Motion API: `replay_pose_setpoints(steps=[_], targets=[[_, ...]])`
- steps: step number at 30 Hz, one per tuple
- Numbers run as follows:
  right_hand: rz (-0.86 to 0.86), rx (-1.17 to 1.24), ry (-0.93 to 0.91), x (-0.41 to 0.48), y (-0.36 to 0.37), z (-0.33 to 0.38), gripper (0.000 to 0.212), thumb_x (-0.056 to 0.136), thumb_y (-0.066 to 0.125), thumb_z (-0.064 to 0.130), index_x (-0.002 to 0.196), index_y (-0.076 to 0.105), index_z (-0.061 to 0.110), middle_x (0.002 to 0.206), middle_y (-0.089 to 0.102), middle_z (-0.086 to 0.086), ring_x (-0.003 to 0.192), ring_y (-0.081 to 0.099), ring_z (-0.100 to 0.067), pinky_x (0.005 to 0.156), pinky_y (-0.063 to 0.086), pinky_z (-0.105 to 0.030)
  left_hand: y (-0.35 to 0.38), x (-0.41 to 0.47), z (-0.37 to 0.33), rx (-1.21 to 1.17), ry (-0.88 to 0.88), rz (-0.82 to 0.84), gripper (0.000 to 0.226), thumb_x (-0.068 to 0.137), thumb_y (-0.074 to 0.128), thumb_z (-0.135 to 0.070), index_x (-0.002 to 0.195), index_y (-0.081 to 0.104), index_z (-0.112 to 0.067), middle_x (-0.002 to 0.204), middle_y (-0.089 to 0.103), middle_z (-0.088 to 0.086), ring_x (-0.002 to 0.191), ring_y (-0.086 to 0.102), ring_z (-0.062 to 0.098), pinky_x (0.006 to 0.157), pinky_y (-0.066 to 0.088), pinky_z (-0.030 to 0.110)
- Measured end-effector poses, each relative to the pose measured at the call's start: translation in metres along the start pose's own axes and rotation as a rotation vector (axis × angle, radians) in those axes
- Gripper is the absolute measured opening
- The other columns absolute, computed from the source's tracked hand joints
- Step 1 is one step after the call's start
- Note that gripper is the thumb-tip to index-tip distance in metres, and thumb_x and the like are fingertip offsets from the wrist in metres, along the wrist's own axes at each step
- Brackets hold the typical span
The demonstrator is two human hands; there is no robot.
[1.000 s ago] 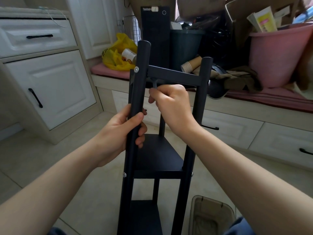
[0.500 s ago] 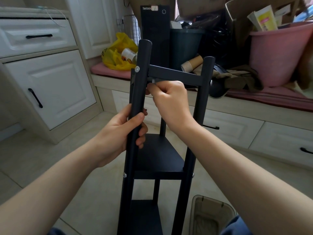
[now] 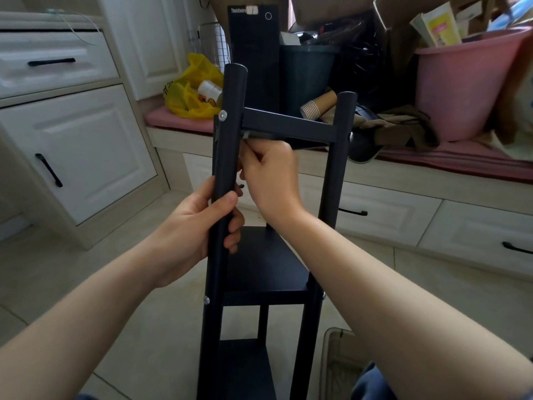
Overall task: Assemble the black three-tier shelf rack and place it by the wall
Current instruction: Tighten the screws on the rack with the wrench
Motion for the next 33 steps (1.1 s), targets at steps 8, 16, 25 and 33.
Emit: replay_pose_setpoints(steps=[8, 16, 25, 33], targets=[[-0.075, 0.032, -0.074, 0.002, 0.016, -0.002, 0.027, 0.097, 0.057, 0.002, 0.074, 0.06, 0.017, 0.058, 0.049, 0.021, 0.057, 0.053, 0.012, 0.057, 0.037, -0.002, -0.005, -0.002, 0.0, 0.006, 0.002, 0.0, 0.02, 0.089, 0.06, -0.037, 0.104, 0.058, -0.024, 0.069, 0.047, 0.003, 0.057, 0.048, 0.017, 0.059, 0.052, 0.028], [-0.051, -0.042, -0.069, 0.002, 0.015, -0.003, 0.024, 0.098, 0.057, 0.01, 0.076, 0.065, 0.013, 0.062, 0.057, 0.008, 0.061, 0.057, -0.001, 0.06, 0.042, -0.01, -0.007, -0.003, 0.0, 0.023, 0.017, -0.002, 0.018, 0.089, 0.058, -0.036, 0.102, 0.057, -0.024, 0.068, 0.046, 0.003, 0.056, 0.047, 0.018, 0.059, 0.051, 0.029], [0.109, -0.17, -0.028, -0.017, -0.01, -0.001, 0.028, 0.1, 0.055, 0.019, 0.078, 0.068, 0.007, 0.059, 0.058, 0.003, 0.057, 0.056, -0.012, 0.056, 0.047, -0.027, -0.008, -0.001, 0.0, 0.061, 0.049, -0.067, 0.024, 0.091, 0.058, -0.035, 0.109, 0.057, -0.019, 0.066, 0.048, 0.002, 0.055, 0.047, 0.017, 0.055, 0.05, 0.028], [0.171, -0.287, -0.253, -0.031, -0.049, 0.015, 0.022, 0.1, 0.058, 0.015, 0.082, 0.068, 0.006, 0.056, 0.046, 0.019, 0.052, 0.051, -0.005, 0.052, 0.036, -0.013, -0.013, 0.001, 0.001, 0.062, 0.059, -0.064, 0.024, 0.089, 0.06, -0.035, 0.109, 0.059, -0.02, 0.069, 0.048, 0.002, 0.057, 0.047, 0.016, 0.056, 0.05, 0.028]])
Point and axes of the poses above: each hand's wrist, its own x-axis towards the middle knuckle, its own y-axis out of the palm, z = x × y, the point moved 2 cm from there along x, towards the middle knuckle
